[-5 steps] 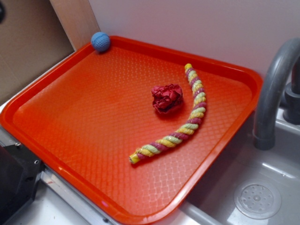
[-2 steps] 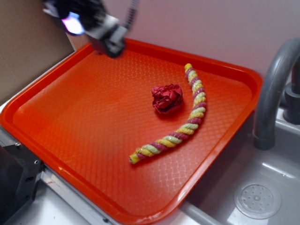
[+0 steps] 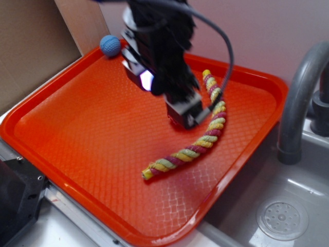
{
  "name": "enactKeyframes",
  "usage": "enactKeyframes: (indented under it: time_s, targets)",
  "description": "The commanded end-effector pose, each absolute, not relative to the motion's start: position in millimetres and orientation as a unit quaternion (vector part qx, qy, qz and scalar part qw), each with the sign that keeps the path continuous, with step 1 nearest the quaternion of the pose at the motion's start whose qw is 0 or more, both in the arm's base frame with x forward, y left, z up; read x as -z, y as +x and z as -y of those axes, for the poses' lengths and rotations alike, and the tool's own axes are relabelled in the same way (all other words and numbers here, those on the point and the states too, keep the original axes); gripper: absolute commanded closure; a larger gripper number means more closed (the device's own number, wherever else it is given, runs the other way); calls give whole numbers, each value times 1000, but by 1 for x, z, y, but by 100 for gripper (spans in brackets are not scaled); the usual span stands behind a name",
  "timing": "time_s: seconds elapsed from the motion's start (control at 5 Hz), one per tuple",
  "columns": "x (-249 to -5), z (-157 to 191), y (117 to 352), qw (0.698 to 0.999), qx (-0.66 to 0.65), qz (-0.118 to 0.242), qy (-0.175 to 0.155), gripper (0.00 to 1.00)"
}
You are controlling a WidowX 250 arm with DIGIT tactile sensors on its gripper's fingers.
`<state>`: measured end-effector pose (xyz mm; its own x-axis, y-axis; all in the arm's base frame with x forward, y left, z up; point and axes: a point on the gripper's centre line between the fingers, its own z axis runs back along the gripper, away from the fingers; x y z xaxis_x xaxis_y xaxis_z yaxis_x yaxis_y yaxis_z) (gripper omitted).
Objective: Grab the multicolored rope.
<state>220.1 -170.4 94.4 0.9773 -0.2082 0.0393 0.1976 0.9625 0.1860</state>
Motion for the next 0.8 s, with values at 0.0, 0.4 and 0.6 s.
enactKeyframes:
  time_s: [0.0, 0.4, 0.6]
  targets:
    - [-53, 180, 216, 988, 121, 13, 94, 0]
    - [-28, 181, 203, 984, 135, 13, 113, 0]
    - [-21, 184, 202, 983, 150, 20, 108, 0]
